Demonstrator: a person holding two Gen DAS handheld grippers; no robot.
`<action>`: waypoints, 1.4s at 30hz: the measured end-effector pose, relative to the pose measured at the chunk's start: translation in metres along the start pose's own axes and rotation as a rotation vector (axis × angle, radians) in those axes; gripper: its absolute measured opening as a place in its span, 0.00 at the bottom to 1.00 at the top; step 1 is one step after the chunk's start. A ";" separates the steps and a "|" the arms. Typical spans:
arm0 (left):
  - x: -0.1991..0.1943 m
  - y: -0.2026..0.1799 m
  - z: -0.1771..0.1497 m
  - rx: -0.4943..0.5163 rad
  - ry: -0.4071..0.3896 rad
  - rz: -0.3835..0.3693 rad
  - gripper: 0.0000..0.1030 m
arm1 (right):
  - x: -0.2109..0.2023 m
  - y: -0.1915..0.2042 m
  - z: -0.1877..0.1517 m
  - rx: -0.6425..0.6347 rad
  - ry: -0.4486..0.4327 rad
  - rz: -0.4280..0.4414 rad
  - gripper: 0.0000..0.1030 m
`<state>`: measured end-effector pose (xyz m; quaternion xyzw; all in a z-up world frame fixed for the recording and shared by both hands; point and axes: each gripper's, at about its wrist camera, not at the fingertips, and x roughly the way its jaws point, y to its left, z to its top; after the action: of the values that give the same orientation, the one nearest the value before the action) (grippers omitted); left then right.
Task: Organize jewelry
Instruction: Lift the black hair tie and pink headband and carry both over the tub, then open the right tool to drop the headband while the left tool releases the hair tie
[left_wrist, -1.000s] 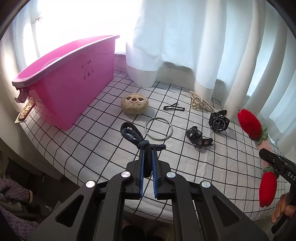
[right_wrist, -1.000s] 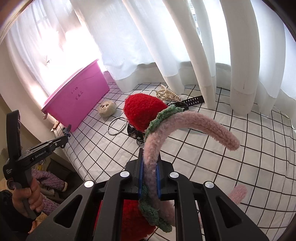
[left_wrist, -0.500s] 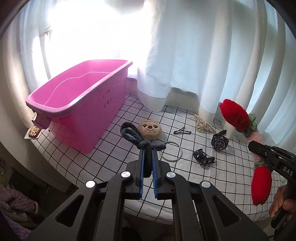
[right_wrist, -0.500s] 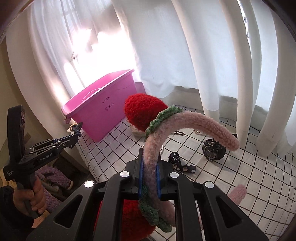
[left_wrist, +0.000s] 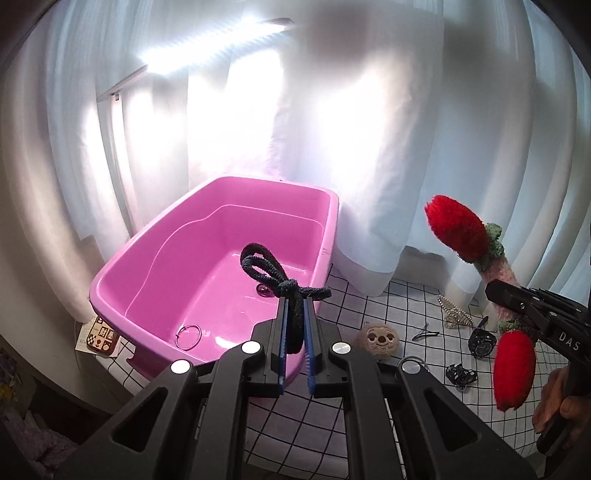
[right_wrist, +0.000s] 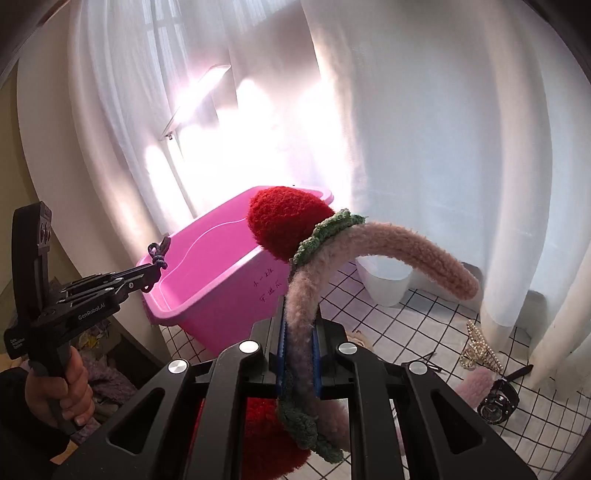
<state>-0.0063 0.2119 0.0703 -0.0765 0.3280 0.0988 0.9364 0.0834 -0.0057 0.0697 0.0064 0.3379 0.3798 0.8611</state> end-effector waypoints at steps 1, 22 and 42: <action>0.004 0.009 0.003 -0.003 0.007 0.003 0.08 | 0.009 0.005 0.007 0.002 -0.001 0.009 0.11; 0.090 0.110 0.053 -0.122 0.143 0.085 0.09 | 0.160 0.086 0.108 -0.072 0.081 0.065 0.11; 0.152 0.144 0.056 -0.168 0.327 0.107 0.33 | 0.291 0.109 0.118 -0.093 0.394 -0.006 0.11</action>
<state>0.1096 0.3834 0.0063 -0.1521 0.4697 0.1616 0.8545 0.2229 0.2925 0.0220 -0.1088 0.4818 0.3863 0.7790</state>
